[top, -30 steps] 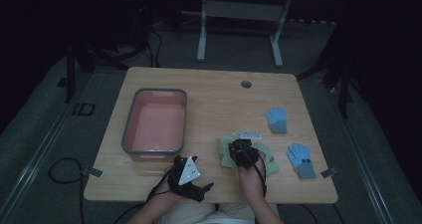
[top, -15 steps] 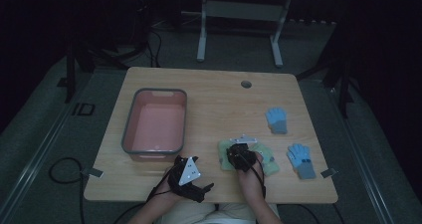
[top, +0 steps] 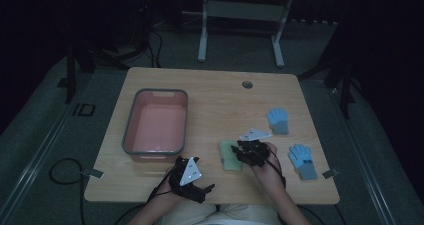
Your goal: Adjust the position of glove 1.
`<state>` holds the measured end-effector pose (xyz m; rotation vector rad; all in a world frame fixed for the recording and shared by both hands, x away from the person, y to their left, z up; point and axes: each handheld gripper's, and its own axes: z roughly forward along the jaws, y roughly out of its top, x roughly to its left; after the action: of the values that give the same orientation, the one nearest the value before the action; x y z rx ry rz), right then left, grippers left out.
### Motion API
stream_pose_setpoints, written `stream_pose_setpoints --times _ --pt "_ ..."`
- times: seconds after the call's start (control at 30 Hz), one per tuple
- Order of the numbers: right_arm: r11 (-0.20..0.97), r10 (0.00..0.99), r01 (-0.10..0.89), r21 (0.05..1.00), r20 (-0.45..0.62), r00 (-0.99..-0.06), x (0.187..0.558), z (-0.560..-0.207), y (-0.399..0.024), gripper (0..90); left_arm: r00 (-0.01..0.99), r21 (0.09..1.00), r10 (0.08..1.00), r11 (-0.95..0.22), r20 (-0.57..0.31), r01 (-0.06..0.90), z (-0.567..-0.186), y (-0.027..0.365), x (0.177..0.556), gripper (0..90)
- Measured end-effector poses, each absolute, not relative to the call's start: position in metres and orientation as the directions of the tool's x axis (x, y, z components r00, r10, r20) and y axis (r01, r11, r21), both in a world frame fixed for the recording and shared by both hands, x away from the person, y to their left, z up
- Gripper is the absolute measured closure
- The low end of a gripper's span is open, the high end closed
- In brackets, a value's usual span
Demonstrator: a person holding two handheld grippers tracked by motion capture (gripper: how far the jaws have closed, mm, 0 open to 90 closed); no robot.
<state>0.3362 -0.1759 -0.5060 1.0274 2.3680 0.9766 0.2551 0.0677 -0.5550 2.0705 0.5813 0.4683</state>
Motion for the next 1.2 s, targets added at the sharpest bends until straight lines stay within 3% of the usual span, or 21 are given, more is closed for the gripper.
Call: stream_pose_setpoints --times 0.17,0.37,0.73,0.87,1.2 --pt "0.521 0.705 0.44 0.731 -0.077 -0.705 0.336 -0.493 -0.214 67.8 0.819 0.845 0.564 -0.486 0.108 0.223 -0.555 0.067 0.255 0.5" --pt "0.565 0.684 0.468 0.68 -0.068 -0.726 0.334 -0.5 -0.262 66.4 0.817 0.84 0.566 -0.493 0.112 0.226 -0.555 0.067 0.257 0.5" --pt "0.575 0.686 0.511 0.639 -0.037 -0.727 0.334 -0.532 -0.282 64.0 0.812 0.835 0.57 -0.503 0.126 0.224 -0.556 0.065 0.256 0.5" --pt "0.544 0.692 0.531 0.65 0.011 -0.722 0.336 -0.539 -0.286 71.6 0.811 0.834 0.572 -0.501 0.121 0.229 -0.557 0.066 0.257 0.5" --pt "0.494 0.769 0.532 0.688 -0.06 -0.637 0.321 -0.543 -0.276 86.6 0.814 0.832 0.566 -0.508 0.129 0.221 -0.557 0.064 0.255 0.5"
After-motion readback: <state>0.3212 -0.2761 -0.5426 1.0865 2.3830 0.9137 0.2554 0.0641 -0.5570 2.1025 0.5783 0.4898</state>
